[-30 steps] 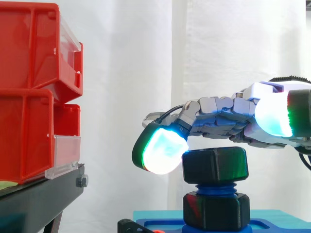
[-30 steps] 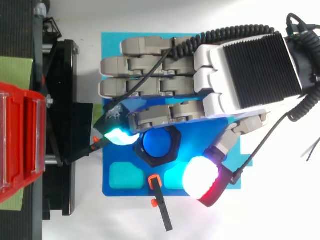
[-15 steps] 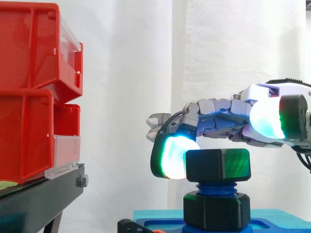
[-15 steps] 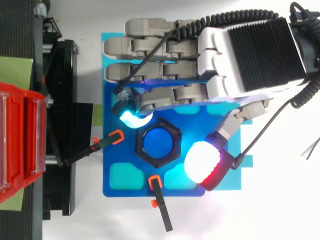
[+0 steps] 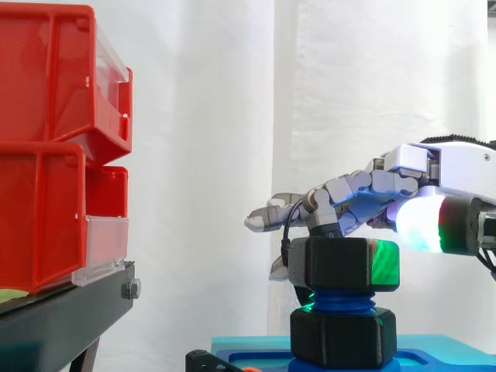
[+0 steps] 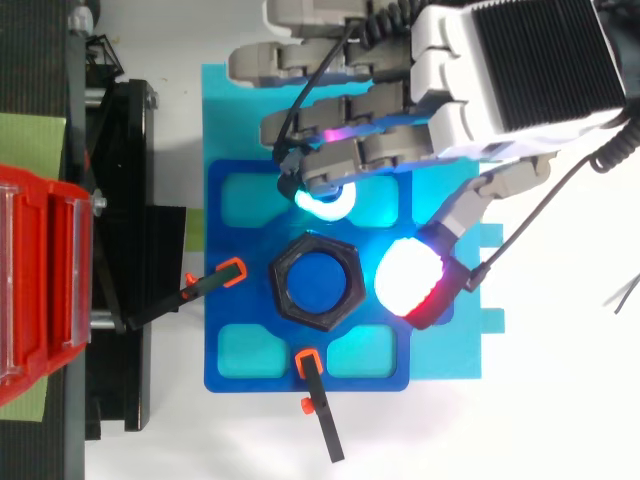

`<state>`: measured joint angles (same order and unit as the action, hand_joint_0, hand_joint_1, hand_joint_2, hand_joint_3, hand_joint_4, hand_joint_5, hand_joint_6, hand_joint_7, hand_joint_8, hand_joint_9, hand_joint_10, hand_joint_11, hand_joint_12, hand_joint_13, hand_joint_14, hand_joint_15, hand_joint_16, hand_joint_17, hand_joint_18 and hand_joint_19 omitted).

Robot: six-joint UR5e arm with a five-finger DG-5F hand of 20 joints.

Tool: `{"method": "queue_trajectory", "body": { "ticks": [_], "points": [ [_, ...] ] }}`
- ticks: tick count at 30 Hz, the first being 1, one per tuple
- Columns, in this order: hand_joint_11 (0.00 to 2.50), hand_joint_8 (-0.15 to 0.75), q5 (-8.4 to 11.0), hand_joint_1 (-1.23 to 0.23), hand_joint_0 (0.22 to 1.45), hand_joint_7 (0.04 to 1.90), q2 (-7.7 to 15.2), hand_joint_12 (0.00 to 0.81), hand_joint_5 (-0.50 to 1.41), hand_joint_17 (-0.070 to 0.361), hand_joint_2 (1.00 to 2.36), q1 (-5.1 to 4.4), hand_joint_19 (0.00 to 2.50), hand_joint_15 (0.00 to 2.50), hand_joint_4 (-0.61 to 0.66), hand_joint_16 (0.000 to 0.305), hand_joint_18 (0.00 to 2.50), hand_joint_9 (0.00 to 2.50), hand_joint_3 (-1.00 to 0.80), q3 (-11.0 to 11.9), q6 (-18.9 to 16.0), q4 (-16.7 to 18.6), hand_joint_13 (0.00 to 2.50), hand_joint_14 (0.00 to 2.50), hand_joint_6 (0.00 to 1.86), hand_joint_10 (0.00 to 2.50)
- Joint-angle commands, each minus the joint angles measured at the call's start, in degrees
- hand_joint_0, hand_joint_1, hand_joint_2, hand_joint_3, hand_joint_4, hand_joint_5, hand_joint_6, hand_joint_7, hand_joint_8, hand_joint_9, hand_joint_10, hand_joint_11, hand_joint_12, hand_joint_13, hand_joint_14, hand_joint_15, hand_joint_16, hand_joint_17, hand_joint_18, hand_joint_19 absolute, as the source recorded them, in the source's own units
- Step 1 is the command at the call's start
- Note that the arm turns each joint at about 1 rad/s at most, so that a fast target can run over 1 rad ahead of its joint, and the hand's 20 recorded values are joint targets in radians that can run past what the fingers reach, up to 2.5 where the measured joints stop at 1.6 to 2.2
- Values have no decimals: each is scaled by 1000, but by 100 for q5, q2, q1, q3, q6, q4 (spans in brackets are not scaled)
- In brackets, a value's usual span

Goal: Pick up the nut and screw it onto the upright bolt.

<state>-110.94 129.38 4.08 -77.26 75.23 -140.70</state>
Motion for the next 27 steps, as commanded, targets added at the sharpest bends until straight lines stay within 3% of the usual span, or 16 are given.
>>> {"method": "queue_trajectory", "body": {
  "ticks": [1,7,11,13,14,15,16,19,21,24,25,27],
  "points": [
    [0,180,-112,-150,415,1342,0,302,62,79,1000,85,0,0,-4,35,0,823,-500,0,-44,-19,290,0,502,0],
    [0,115,-191,-110,395,1299,-9,278,78,73,1000,155,0,0,12,33,36,940,-500,0,-211,-10,357,0,503,0],
    [0,120,-261,-100,396,1198,-9,280,59,73,1000,199,0,0,70,33,35,950,-500,115,-571,-19,352,0,504,0],
    [0,118,-463,-113,399,1163,-9,284,50,75,1000,216,0,0,90,33,20,940,-500,475,-773,-116,333,0,505,0],
    [0,121,-463,-122,401,1111,-9,287,37,77,1000,216,0,0,126,34,0,910,-500,475,-773,-116,301,0,505,0],
    [0,120,-569,-127,402,1093,-9,287,32,77,1000,216,0,0,134,34,0,906,-500,642,-791,-221,297,0,505,0],
    [0,124,-692,-130,404,1037,0,291,18,78,1000,199,0,0,166,35,0,885,-500,914,-826,-388,276,0,505,0],
    [0,145,-710,-135,401,885,0,315,-24,86,1000,173,0,0,222,38,0,781,-500,1161,-993,-503,217,0,504,0],
    [0,162,-701,-143,402,856,0,319,-36,88,1000,120,0,0,224,39,0,745,-500,1222,-1380,-467,197,0,504,0],
    [0,173,-683,-155,405,818,9,328,-50,91,1000,76,0,0,213,41,0,713,-500,1213,-1573,-380,167,0,503,0],
    [0,178,-666,-156,405,817,97,332,-53,92,1000,6,0,0,209,41,0,698,-500,1213,-1617,-195,157,0,503,0],
    [0,182,-666,-158,404,810,176,334,-57,94,1000,-30,0,0,208,42,0,685,-500,1213,-1626,-116,145,0,503,0]
  ]
}}
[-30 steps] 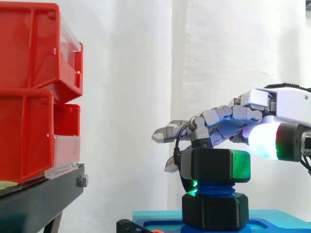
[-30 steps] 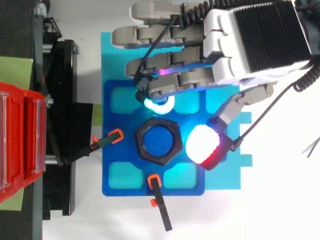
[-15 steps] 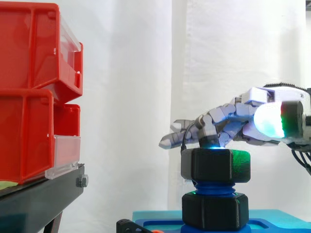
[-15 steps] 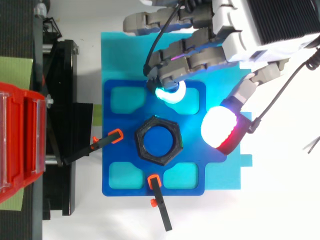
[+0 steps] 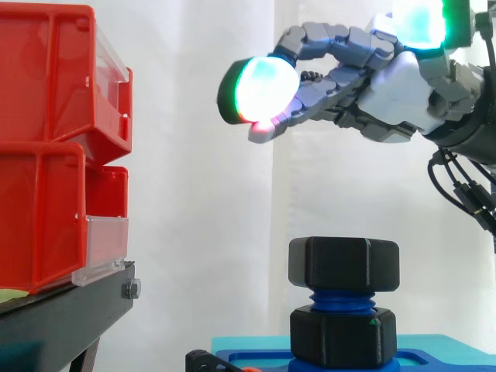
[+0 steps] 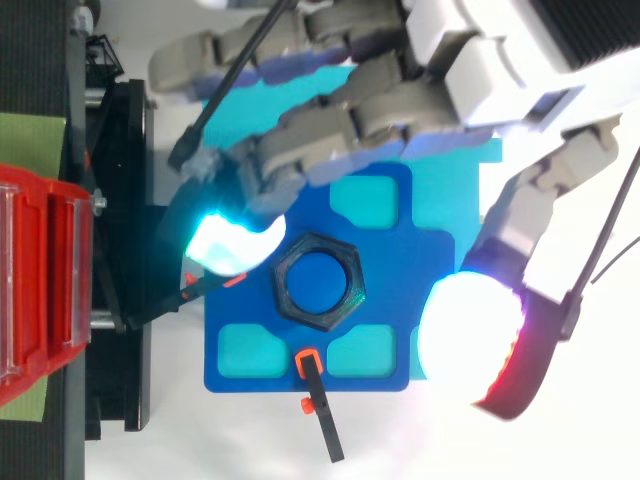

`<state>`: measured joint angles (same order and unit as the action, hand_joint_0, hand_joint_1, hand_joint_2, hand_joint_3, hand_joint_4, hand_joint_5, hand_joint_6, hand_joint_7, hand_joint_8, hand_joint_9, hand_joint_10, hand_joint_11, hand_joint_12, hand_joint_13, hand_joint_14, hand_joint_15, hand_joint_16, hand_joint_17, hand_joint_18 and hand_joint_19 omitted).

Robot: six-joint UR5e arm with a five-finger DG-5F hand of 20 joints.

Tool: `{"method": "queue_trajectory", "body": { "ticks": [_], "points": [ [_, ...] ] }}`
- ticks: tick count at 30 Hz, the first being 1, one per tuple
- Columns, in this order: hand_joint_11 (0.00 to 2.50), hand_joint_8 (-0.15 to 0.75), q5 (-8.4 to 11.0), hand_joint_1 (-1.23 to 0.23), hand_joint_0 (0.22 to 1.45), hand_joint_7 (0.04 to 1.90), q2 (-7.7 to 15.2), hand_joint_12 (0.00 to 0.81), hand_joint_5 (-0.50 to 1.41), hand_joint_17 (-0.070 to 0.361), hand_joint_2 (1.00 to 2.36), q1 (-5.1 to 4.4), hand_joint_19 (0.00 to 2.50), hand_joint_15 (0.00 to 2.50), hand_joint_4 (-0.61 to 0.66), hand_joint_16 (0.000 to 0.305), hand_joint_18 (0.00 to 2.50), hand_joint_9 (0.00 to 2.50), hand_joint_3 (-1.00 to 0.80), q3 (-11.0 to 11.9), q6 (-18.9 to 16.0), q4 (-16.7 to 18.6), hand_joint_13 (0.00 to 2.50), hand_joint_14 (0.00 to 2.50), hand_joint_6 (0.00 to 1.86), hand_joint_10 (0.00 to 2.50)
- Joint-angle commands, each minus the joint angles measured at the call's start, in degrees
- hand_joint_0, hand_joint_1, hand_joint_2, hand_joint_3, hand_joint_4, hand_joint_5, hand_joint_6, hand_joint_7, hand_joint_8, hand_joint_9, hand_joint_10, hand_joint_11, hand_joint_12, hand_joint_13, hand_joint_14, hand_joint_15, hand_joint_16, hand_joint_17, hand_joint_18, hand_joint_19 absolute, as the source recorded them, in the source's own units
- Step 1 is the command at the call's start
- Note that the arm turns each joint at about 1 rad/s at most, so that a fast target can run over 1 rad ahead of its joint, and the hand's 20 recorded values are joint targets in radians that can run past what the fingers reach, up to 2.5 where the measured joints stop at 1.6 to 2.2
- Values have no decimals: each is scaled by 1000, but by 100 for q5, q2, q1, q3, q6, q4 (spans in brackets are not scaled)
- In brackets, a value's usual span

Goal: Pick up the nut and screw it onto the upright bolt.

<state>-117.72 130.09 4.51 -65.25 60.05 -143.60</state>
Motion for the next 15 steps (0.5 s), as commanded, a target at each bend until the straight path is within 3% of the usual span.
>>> {"method": "queue_trajectory", "body": {
  "ticks": [1,7,11,15],
  "points": [
    [0,191,12,-160,405,801,140,334,-60,93,1000,-109,0,0,206,42,0,672,-500,12,-107,218,137,0,503,0],
    [0,200,109,-163,405,749,333,342,-87,96,1000,-258,0,0,200,43,0,618,-500,-5,-99,174,100,0,502,0],
    [0,202,197,-169,405,711,368,350,-117,99,1000,-293,0,0,170,44,0,553,-500,-14,-81,166,67,0,502,0],
    [0,204,215,-153,404,715,368,350,-121,100,1000,-302,0,0,166,45,0,518,-500,-199,-55,227,36,0,502,0]
  ]
}}
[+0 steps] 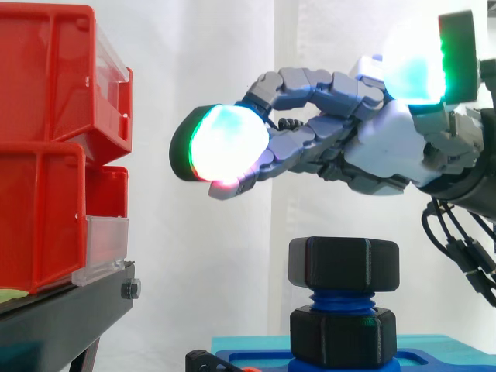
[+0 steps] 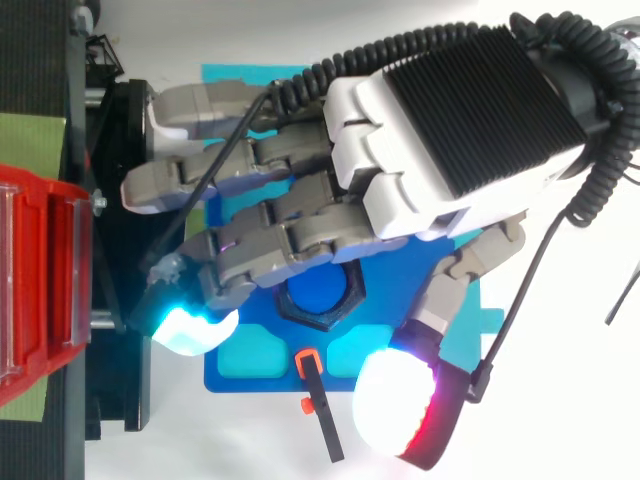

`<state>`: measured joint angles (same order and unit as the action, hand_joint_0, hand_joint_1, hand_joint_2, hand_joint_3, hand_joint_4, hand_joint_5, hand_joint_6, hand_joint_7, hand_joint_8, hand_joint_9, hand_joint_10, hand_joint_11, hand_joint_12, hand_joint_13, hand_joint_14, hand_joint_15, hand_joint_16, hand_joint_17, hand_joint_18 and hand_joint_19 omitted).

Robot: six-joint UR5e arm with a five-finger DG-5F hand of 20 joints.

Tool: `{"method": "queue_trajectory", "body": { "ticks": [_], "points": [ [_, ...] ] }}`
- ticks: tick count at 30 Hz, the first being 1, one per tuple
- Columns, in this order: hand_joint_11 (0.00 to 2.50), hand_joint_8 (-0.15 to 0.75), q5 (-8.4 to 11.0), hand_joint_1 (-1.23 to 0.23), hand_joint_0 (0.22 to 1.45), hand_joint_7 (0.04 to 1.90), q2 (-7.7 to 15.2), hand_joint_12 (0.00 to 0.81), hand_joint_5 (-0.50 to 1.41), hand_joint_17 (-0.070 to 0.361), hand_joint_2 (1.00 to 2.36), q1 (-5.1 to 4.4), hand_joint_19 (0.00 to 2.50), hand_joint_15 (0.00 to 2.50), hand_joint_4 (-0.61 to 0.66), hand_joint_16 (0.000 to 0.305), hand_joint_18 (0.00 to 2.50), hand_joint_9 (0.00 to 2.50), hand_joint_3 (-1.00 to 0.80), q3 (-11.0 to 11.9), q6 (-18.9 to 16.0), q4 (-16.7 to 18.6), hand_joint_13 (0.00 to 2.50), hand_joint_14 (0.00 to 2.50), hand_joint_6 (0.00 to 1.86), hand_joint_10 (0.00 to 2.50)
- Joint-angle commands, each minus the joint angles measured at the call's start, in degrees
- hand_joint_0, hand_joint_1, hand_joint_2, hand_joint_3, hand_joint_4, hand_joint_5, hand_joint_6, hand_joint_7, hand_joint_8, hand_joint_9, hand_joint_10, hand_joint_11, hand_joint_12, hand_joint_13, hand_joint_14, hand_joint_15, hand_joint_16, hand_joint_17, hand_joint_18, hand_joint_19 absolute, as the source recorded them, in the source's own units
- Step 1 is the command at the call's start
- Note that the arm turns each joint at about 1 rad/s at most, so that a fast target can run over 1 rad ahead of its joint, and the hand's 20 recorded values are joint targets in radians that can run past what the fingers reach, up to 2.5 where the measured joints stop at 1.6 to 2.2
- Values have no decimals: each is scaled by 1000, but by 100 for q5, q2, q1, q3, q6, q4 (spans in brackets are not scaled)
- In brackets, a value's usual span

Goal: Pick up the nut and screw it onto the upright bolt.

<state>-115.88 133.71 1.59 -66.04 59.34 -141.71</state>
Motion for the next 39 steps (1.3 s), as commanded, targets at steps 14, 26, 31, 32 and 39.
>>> {"method": "queue_trajectory", "body": {
  "ticks": [14,26,31,32,39],
  "points": [
    [0,211,180,-146,405,779,-3,350,-109,102,1000,-27,0,0,170,45,0,518,-500,-647,16,610,28,0,502,0],
    [0,200,154,-140,408,781,6,347,-102,100,1000,17,0,0,166,44,0,429,-500,-656,131,399,26,0,502,0],
    [0,197,118,-144,410,794,6,310,-103,86,1000,44,0,0,170,38,0,408,-500,-656,148,337,32,0,502,0],
    [0,197,110,-159,415,827,-3,299,-97,81,1000,52,0,0,174,36,0,421,-500,-656,148,337,58,0,503,0],
    [0,226,92,-176,426,1091,-3,270,-63,67,1000,79,0,0,242,30,0,527,-500,-656,148,364,152,0,504,0]
  ]
}}
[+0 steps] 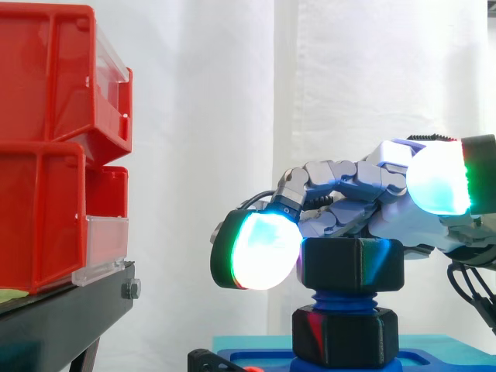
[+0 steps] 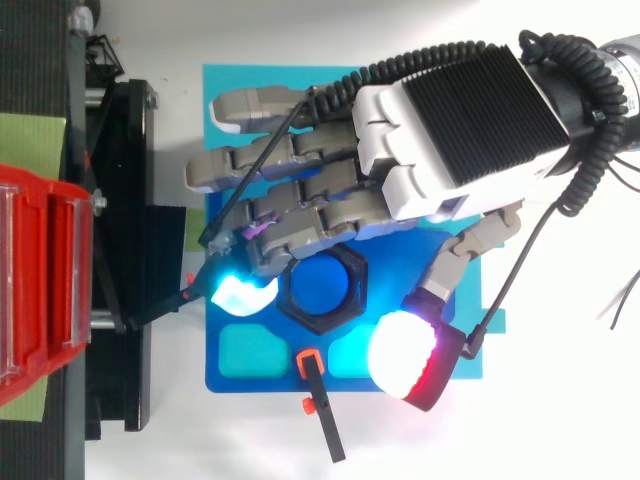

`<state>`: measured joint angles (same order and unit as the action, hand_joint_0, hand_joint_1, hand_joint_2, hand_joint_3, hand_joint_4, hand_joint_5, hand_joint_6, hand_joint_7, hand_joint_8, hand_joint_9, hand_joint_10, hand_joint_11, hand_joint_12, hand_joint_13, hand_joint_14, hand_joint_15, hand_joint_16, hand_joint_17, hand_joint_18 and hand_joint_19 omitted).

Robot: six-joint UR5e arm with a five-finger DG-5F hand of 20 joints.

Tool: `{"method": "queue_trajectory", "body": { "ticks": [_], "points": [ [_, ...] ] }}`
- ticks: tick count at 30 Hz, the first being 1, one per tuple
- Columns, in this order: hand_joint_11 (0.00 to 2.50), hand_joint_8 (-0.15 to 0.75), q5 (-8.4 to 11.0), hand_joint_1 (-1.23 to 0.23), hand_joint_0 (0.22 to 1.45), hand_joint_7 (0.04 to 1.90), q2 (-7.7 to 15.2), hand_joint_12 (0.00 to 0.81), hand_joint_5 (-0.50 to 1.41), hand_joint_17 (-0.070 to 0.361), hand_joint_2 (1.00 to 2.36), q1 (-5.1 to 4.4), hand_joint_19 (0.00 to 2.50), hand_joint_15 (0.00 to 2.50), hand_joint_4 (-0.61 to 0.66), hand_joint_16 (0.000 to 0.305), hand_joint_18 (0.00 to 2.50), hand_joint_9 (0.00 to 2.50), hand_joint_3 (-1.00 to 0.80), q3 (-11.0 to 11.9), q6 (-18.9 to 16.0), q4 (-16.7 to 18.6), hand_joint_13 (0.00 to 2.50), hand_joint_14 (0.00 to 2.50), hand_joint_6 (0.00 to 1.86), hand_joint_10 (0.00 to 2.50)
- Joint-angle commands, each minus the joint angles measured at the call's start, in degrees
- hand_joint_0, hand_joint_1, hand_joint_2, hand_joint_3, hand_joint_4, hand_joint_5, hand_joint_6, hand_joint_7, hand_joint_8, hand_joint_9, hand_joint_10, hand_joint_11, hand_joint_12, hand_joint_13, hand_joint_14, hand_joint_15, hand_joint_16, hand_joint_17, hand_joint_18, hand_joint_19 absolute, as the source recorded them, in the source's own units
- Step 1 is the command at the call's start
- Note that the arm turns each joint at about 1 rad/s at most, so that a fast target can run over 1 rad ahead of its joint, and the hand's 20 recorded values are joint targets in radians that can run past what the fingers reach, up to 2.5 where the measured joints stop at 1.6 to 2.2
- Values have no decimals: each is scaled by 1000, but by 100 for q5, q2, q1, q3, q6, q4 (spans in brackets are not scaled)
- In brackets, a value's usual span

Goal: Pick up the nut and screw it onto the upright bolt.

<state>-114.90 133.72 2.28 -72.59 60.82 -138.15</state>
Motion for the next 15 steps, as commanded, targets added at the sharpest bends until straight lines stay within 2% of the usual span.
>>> {"method": "queue_trajectory", "body": {
  "ticks": [1,2,7,15],
  "points": [
    [0,228,-6,-178,429,1120,-4,267,-59,66,1000,18,0,0,236,29,0,538,-500,-1,0,7,160,0,504,0],
    [0,228,-6,-181,431,1192,-4,265,-46,66,1000,27,0,0,229,29,0,557,-500,-1,0,16,173,0,503,0],
    [0,236,-24,-183,436,1296,-4,258,-16,64,1000,36,0,0,186,28,0,598,-500,8,0,69,199,0,503,0],
    [0,236,-103,-137,459,1381,-4,242,15,57,1000,71,0,0,123,25,0,708,-500,8,-9,86,234,0,502,0]
  ]
}}
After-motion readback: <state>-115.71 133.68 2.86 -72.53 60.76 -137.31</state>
